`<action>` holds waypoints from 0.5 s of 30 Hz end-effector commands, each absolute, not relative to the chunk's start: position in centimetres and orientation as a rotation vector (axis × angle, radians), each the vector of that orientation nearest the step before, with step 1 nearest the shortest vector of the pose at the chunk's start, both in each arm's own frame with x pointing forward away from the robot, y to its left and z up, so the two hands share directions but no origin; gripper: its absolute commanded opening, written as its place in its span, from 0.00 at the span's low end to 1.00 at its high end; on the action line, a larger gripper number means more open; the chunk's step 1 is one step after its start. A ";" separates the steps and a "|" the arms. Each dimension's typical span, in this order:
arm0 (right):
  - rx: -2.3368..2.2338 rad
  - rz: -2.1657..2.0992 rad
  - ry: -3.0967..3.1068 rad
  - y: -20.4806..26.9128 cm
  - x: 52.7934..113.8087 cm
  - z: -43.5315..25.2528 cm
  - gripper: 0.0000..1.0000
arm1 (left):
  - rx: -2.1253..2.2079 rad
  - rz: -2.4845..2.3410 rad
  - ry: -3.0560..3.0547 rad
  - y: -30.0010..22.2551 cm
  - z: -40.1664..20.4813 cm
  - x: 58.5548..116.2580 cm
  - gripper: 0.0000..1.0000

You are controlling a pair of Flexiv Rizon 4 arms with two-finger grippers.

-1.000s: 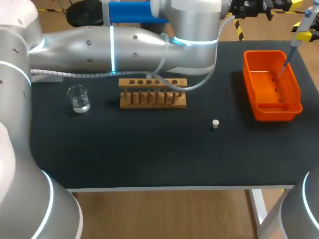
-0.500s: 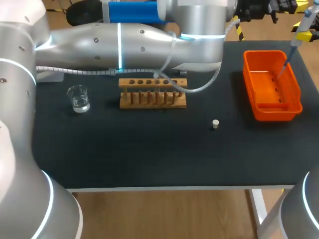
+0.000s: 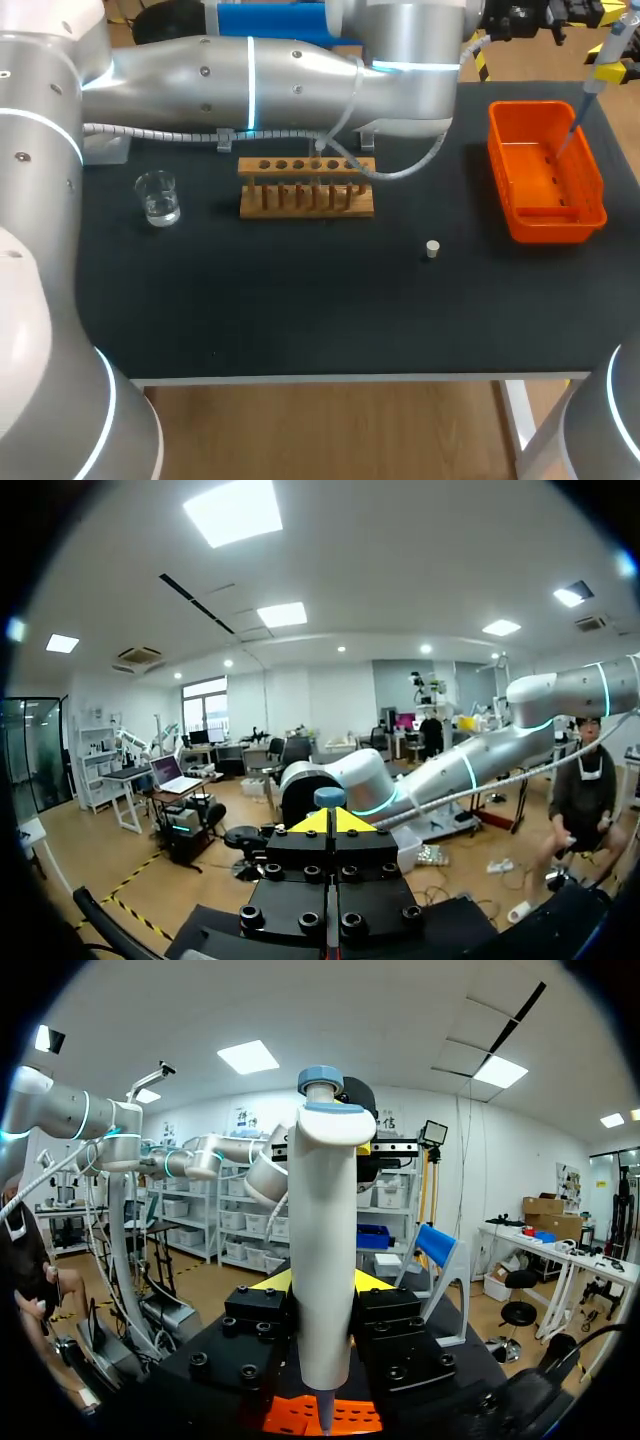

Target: Invert the test tube, pick up the pipette, mount the tip to pipette, aspirate from beaker and dispense into the tube, eject the tip, return the pipette, and cap with the stopper.

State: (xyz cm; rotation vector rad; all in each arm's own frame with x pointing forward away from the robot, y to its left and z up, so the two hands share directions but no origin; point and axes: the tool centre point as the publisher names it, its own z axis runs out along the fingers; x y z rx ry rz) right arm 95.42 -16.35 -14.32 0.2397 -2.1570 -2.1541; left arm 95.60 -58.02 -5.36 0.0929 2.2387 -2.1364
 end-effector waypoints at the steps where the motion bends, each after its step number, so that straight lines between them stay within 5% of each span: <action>1: 0.246 -2.150 -2.156 -16.5 95.6 -14.3 0.00 | 0.098 -2.133 2.254 -58.3 -5.3 95.9 0.00; 15: 0.246 -2.150 -2.156 -16.5 95.6 -14.3 0.00 | 0.091 -2.109 2.288 -58.5 -5.8 95.6 0.00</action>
